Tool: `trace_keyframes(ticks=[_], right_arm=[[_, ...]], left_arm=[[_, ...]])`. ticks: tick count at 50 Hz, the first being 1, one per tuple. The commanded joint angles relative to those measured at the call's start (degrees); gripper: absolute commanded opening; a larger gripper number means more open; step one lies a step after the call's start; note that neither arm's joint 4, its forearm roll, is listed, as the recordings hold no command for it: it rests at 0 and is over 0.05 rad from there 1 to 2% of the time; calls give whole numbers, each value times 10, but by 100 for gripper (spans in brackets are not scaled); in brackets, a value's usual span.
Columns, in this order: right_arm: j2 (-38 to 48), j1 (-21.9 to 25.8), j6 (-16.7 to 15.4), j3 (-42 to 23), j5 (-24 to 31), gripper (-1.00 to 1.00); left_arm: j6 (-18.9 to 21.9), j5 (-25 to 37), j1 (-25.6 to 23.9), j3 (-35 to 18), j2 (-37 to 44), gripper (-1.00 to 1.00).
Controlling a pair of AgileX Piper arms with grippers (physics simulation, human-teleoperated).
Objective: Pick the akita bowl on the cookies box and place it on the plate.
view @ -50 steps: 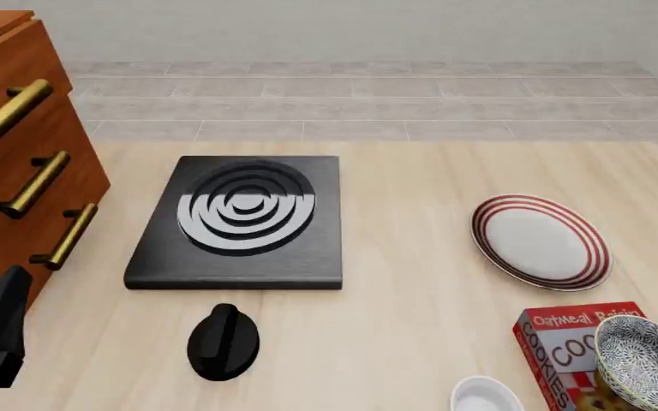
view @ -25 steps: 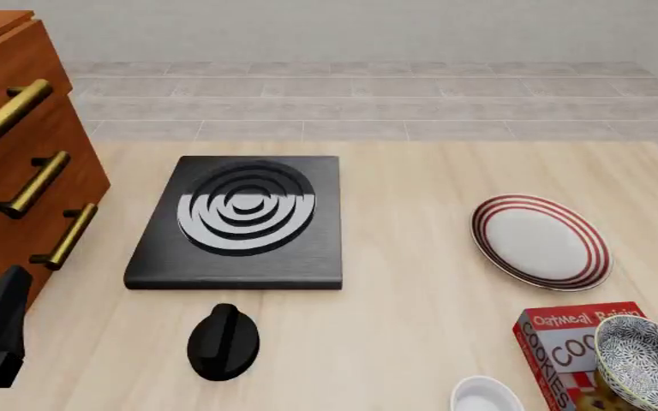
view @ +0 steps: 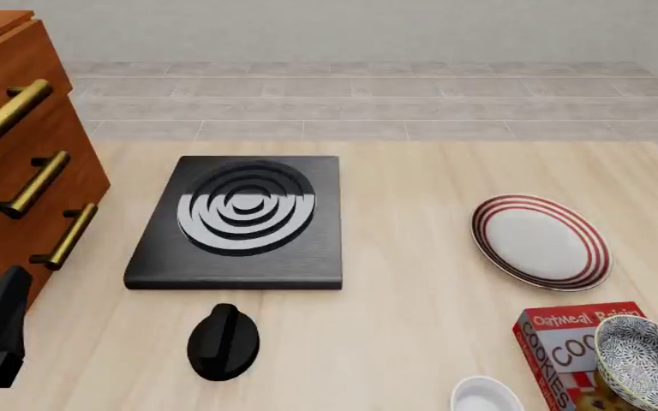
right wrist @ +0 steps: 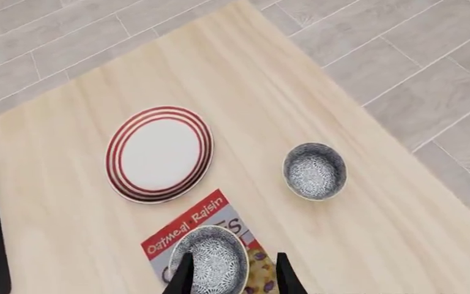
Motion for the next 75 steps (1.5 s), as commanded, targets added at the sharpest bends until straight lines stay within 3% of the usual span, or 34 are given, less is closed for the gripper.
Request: trace_keyframes(ticks=[1, 24, 75], right_arm=[[-1, -16, 2, 32, -19, 100], [9, -33, -4, 73, -56, 100], [3, -14, 19, 171, -107, 100]], left_arm=[[0, 0, 0, 0, 0, 100], [0, 0, 0, 0, 0, 100], [0, 0, 0, 0, 0, 100]])
